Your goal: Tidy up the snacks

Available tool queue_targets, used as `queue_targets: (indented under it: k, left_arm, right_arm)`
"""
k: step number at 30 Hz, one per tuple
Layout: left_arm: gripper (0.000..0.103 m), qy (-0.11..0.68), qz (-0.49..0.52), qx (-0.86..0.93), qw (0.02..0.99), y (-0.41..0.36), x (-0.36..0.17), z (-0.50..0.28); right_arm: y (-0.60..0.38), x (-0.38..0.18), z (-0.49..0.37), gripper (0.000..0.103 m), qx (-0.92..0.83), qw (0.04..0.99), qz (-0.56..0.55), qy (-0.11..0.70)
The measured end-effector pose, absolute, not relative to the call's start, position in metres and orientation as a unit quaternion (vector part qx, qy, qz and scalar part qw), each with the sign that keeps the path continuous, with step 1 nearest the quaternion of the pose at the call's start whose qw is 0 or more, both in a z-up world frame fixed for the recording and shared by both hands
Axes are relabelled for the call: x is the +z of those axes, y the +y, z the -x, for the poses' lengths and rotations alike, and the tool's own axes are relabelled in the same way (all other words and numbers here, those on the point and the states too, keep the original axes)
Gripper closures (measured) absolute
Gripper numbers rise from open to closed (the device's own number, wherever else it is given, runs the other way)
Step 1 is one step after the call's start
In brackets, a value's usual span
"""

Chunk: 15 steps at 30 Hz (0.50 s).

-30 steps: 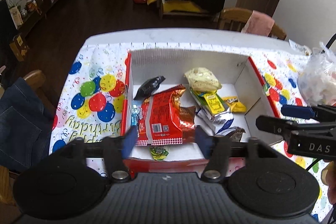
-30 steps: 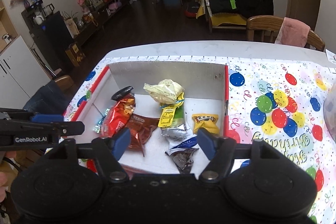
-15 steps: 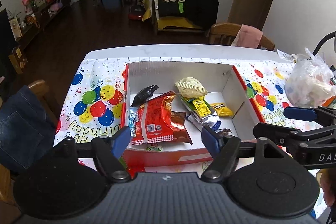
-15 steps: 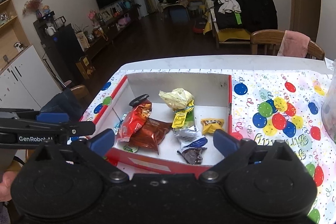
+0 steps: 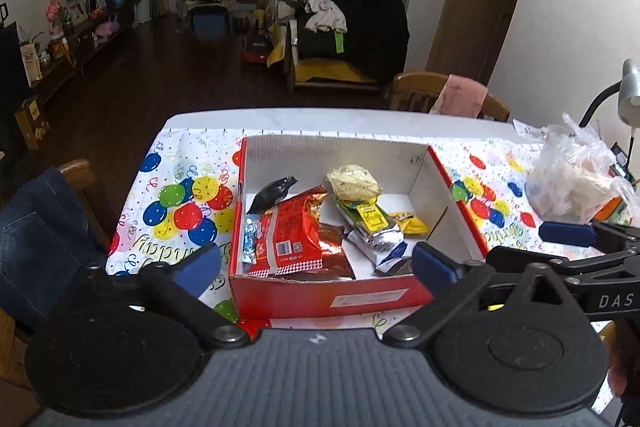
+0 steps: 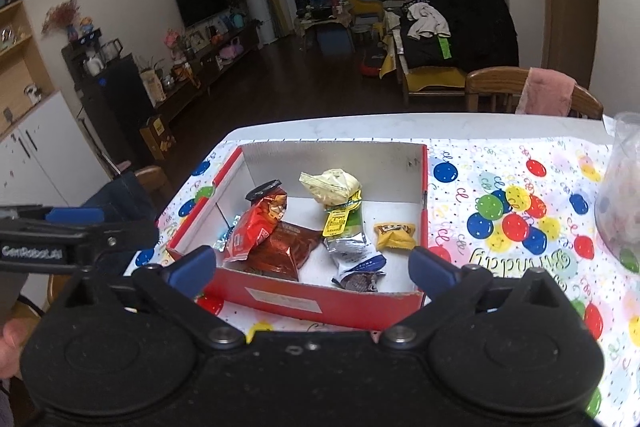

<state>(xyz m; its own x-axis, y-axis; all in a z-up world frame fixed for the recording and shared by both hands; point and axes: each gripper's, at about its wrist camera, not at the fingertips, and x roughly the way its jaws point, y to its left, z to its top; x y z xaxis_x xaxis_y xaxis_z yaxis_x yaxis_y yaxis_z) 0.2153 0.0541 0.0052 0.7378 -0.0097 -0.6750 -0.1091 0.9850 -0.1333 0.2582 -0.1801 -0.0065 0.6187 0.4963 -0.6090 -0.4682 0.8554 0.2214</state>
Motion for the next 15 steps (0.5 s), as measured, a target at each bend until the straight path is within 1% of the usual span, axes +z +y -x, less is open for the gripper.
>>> queue_targets:
  k: [15]
  left_arm:
    - [0.0,0.352,0.073,0.038,0.932,0.05,0.007,-0.204]
  right_arm:
    - [-0.188,-0.007,-0.251,0.0,0.258,0.903,-0.035,0.342]
